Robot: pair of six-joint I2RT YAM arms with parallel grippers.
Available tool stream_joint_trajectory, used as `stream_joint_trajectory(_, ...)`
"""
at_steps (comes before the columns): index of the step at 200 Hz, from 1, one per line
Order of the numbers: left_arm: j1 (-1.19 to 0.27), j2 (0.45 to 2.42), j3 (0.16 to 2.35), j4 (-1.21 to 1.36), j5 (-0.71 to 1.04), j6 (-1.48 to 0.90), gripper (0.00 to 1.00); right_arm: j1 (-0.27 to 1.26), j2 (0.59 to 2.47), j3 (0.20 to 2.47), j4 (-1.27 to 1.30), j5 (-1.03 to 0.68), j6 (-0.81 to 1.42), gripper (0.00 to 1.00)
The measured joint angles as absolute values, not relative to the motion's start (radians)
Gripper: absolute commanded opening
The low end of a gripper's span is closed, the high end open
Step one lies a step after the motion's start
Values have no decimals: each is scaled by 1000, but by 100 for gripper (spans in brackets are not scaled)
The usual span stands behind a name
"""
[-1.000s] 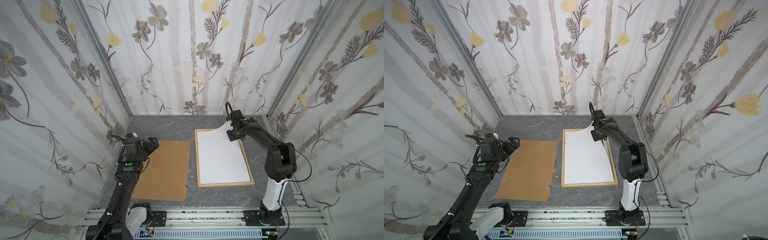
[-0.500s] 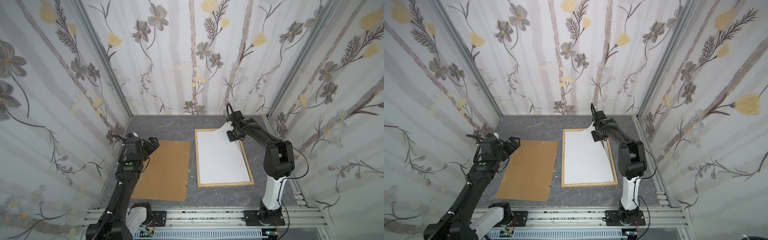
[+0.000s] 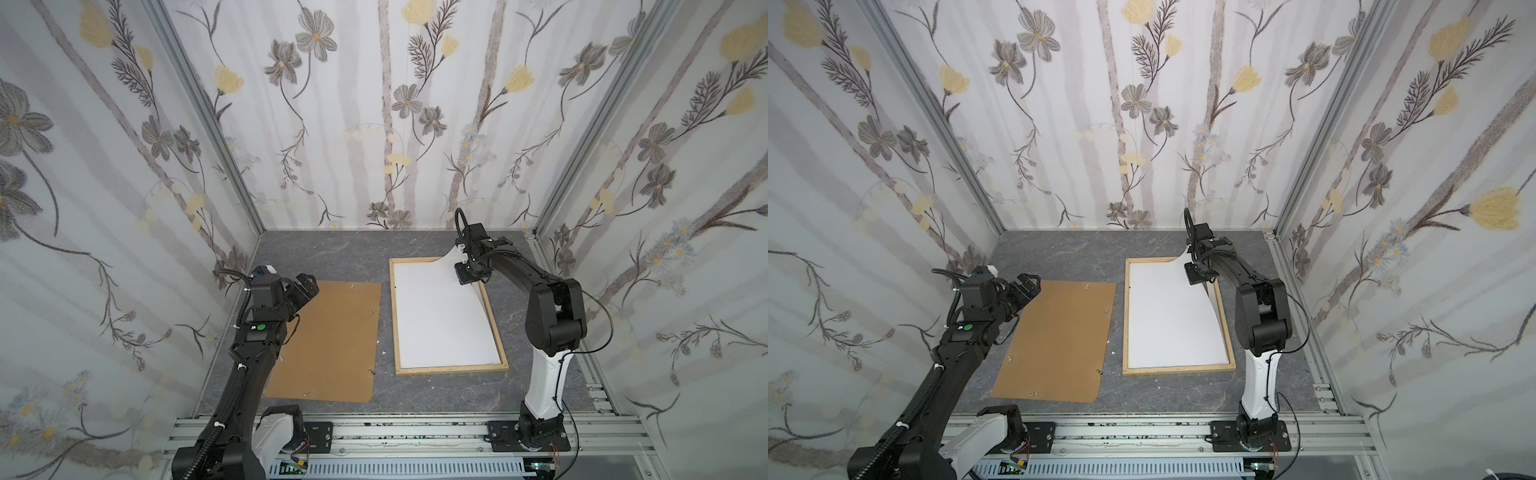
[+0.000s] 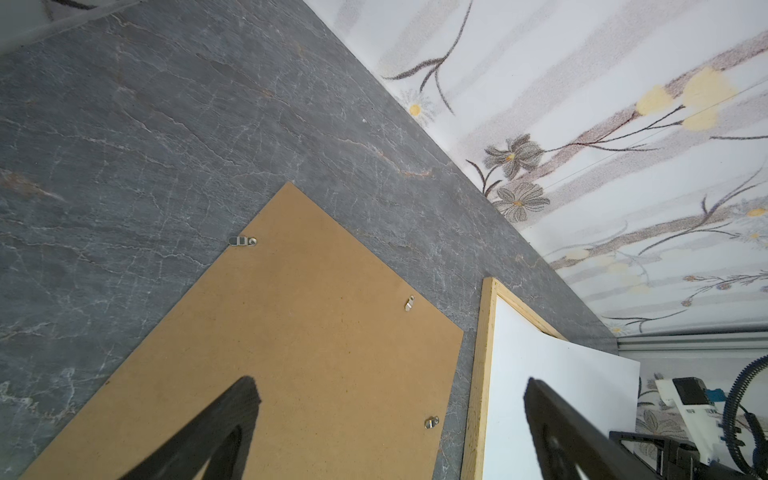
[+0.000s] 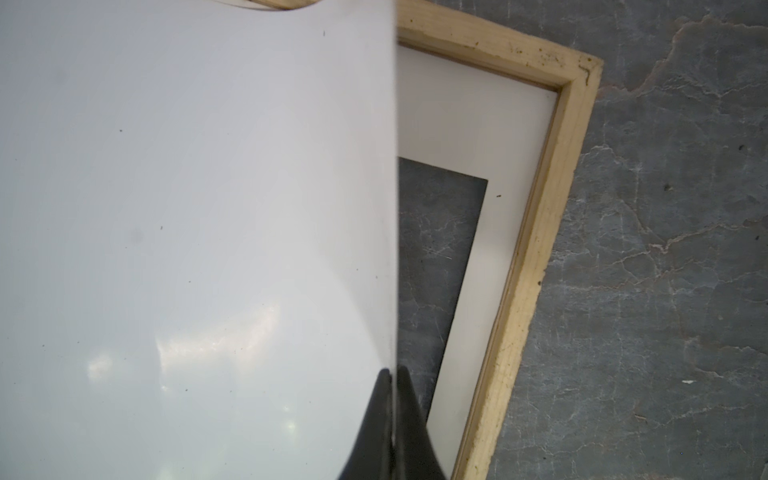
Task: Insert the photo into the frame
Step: 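Release the white sheet and raise the right gripper above the frame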
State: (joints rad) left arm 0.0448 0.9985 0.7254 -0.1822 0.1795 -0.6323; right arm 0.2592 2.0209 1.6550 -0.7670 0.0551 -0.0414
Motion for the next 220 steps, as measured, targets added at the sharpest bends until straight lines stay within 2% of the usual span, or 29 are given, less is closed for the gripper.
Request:
stream_joint_trajectory(52,43,997,725,-182,179,-633,100,254,2030,1649,-765,76,-24,31)
stream_joint_trajectory(83,43,994,725,-183,179,-633,100,250,2030,1649,-765,103,-3,39)
stream_joint_trajectory(98,43,993,725,-183,179,-633,100,247,2030,1649,-765,113,2,58)
stream_joint_trajectory(103,43,993,725,-183,179,-633,100,247,2030,1649,-765,116,11,67)
stream_joint_trajectory(113,43,992,725,-183,179,-632,100,246,2030,1649,-766,124,15,73)
stream_joint_trajectory(117,43,992,725,-183,179,-632,100,246,2030,1649,-767,129,16,79)
stream_joint_trajectory(123,43,991,725,-183,178,-632,100,245,2030,1649,-767,134,17,94)
stream_joint_trajectory(128,43,990,725,-183,177,-632,100,245,2030,1649,-767,139,20,100)
stream_joint_trajectory(180,43,986,725,-183,176,-632,100,243,2022,1649,-772,176,39,100)
stream_joint_trajectory(220,43,986,725,-183,176,-633,100,243,1948,1613,-759,178,53,100)
